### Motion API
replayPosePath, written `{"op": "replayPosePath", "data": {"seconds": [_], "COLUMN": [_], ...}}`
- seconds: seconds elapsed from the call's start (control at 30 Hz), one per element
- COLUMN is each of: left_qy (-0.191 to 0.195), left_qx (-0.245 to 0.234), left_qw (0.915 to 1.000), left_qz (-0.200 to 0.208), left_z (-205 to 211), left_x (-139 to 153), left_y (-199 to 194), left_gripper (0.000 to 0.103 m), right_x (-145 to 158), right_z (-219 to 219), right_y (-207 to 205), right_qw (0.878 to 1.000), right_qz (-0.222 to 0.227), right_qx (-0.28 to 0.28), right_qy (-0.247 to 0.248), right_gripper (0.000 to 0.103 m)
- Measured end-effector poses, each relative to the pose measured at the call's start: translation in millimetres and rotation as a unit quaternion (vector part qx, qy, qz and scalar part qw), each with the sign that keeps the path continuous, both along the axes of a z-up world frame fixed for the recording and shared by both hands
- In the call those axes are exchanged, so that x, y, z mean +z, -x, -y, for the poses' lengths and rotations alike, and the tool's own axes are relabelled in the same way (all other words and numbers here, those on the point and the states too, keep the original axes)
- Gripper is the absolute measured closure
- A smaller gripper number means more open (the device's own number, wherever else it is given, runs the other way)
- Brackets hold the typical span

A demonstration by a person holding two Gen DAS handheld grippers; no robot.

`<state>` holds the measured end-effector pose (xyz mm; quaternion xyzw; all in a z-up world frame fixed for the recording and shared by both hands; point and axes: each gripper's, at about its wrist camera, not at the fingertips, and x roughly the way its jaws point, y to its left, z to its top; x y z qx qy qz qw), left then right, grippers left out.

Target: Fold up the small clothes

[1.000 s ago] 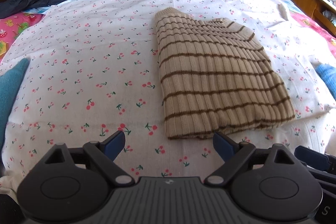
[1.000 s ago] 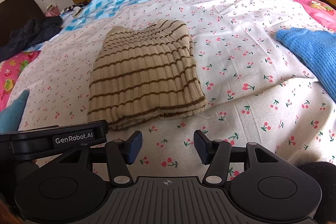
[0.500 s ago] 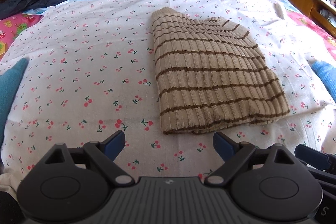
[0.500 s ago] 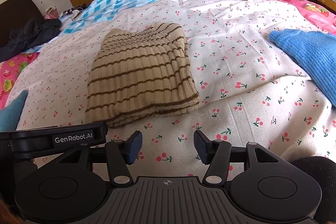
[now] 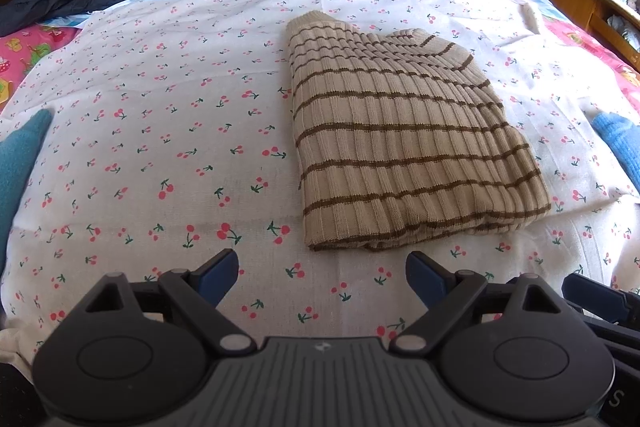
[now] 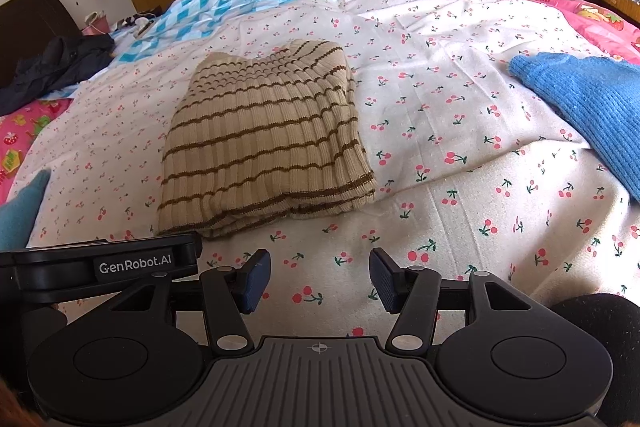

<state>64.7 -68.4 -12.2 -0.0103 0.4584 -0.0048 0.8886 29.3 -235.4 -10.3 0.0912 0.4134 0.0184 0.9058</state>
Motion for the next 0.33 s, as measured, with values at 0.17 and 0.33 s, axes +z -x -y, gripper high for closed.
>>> {"op": "replayPosePath", "data": {"seconds": [0.17, 0.33], "left_qy": [0.002, 0.002], "left_qx": [0.002, 0.002], "left_qw": [1.0, 1.0], "left_qz": [-0.001, -0.003], "left_z": [-1.0, -1.4], "left_x": [-0.5, -2.2], "left_y": [0.0, -0.4], "left_gripper": [0.008, 0.008], "right_x": [-1.0, -2.4], "right_z": [0.2, 0.3], "right_y": [0.5, -0.5], "right_qw": [1.0, 1.0], "right_qz": [0.004, 0.001], "right_qx": [-0.001, 0.0], "right_qy": [0.002, 0.003], "right_gripper": [0.043, 0.043]}}
